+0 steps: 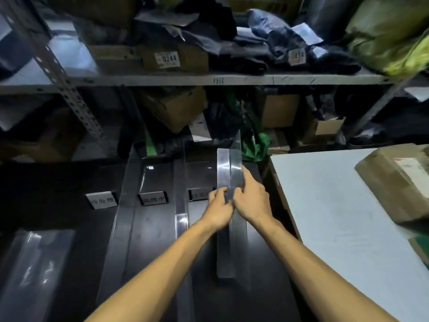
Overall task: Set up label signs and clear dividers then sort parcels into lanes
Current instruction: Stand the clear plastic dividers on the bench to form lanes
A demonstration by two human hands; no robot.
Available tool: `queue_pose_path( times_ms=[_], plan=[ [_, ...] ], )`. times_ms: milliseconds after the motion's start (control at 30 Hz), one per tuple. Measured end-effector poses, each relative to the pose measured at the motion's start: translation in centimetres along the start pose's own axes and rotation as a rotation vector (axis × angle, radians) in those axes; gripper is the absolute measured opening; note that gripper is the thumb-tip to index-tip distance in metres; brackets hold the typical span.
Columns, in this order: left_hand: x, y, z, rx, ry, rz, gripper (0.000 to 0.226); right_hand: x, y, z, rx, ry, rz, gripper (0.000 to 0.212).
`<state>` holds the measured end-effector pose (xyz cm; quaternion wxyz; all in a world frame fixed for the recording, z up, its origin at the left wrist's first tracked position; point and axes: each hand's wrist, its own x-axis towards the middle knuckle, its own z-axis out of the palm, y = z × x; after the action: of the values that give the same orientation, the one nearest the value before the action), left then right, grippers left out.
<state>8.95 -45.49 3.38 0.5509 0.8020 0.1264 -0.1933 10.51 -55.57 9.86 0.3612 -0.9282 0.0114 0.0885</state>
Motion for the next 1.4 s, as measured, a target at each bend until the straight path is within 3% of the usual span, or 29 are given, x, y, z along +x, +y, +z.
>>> queue_pose_path(
  times_ms=[133,267,367,433,533,667,867,1067,1167,1400],
  plan=[
    [3.0,-0.8,1.0,-0.018,0.053,-0.047,0.047,2.5,1.3,0.8,-0.020,-0.051,-0.012,0.070],
    [4.0,-1.4,2.4,-0.001,0.070,0.008,0.026,4.2,2.1,1.5,-0.082,-0.070,-0.035,0.068],
    [4.7,-2.3,2.8,0.068,0.207,0.038,0.022,4.8,2.4,2.0,-0.099,-0.052,-0.088,0.068],
    [4.8,-2.3,2.9,0.012,0.206,0.030,0.014,4.9,2.9,2.0,-0.079,-0.044,-0.099,0.068],
    [4.5,-1.9,3.1,-0.059,0.189,0.044,0.033,4.9,3.4,1.7,-0.060,-0.061,-0.108,0.068],
    [4.0,-1.2,2.8,0.024,0.317,0.029,0.042,5.1,3.3,1.9,-0.036,-0.072,-0.154,0.069],
    [4.2,-0.7,2.7,0.167,0.280,-0.001,0.023,5.7,3.1,1.9,-0.028,-0.091,-0.103,0.070],
    [3.4,0.2,3.6,0.293,0.239,-0.042,0.039,5.5,2.7,1.4,-0.144,-0.084,-0.120,0.066],
    [3.0,0.5,3.9,0.313,0.225,-0.032,0.036,4.8,2.9,1.0,-0.154,-0.068,-0.116,0.065],
    [3.3,0.1,2.9,0.307,0.311,-0.022,0.040,5.8,1.9,1.7,-0.145,-0.081,-0.167,0.068]
  ],
)
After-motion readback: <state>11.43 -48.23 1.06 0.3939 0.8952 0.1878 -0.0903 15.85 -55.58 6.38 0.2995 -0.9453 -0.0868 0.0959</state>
